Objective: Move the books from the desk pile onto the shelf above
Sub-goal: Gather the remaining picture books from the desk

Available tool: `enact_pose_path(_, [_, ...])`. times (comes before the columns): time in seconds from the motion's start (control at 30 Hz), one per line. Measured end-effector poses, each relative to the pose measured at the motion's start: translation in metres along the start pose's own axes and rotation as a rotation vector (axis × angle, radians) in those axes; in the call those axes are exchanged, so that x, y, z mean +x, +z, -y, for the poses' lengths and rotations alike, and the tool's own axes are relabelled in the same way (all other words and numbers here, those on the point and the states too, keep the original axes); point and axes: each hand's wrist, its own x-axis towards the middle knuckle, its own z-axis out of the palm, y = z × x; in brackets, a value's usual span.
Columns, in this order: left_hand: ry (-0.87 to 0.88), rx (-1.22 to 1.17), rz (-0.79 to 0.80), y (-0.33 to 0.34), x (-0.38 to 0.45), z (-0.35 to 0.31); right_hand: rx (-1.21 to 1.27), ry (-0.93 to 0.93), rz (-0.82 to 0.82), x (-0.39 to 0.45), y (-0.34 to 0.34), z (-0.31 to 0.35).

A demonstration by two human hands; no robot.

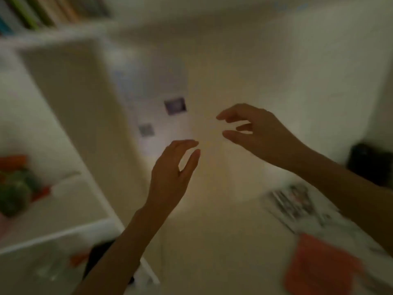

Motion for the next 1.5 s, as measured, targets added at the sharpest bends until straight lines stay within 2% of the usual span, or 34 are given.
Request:
enact_pose_path(0.1, [-0.234, -0.098, 0.299, 0.084, -0.058, 0.016, -0.098, 0.314, 0.085, -0.079, -0.006, -0.081])
enact_pose_path(0.17, [-0.322, -0.138, 0.480, 0.136, -0.092, 0.019, -0.162, 0.501, 0.115, -0.132, -0.012, -0.131])
enact_pose_path(0.33, [-0.548, -0.246, 0.749, 0.240, -0.144, 0.005, -0.167, 0.949, 0.175, -0.249, -0.037, -0.224])
enact_pose_path(0.47, [-0.736, -0.233, 0.948, 0.315, -0.173, -0.014, -0.086, 1.245, 0.079, -0.331, -0.045, -0.273])
enact_pose_path(0.57, [-0.816, -0.187, 0.982, 0.355, -0.195, -0.021, 0.006, 1.406, 0.054, -0.365, -0.033, -0.301])
enact_pose_path(0.67, [-0.885, -0.058, 0.950, 0.388, -0.217, -0.014, 0.194, 1.561, -0.088, -0.369, -0.024, -0.314])
enact_pose_path(0.77, [-0.937, 0.121, 0.913, 0.398, -0.212, -0.029, 0.445, 1.629, -0.247, -0.361, -0.006, -0.320])
enact_pose_path(0.87, [-0.986, 0.109, 0.879, 0.409, -0.210, -0.029, 0.754, 1.694, -0.406, -0.349, 0.008, -0.326])
enact_pose_path(0.93, [-1.075, 0.088, 0.888, 0.414, -0.211, -0.025, 0.871, 1.708, -0.487, -0.343, 0.010, -0.328])
enact_pose_path(1.07, [-1.268, -0.053, 0.882, 0.421, -0.212, -0.020, 0.823, 1.710, -0.486, -0.344, 0.019, -0.331])
enact_pose_path(1.2, [-1.229, -0.030, 0.890, 0.426, -0.209, -0.028, 0.701, 1.661, -0.473, -0.357, 0.014, -0.327])
enact_pose_path(1.33, [-1.278, -0.304, 0.918, 0.437, -0.197, -0.052, 0.656, 1.617, -0.524, -0.369, -0.022, -0.320])
enact_pose_path(1.4, [-1.224, -0.356, 0.957, 0.440, -0.191, -0.071, 0.631, 1.569, -0.586, -0.370, -0.042, -0.315])
enact_pose_path(1.43, [-1.138, -0.341, 0.965, 0.441, -0.191, -0.078, 0.614, 1.551, -0.609, -0.370, -0.049, -0.313])
enact_pose_path(1.5, [-0.851, -0.222, 0.981, 0.443, -0.187, -0.093, 0.556, 1.516, -0.649, -0.369, -0.059, -0.308])
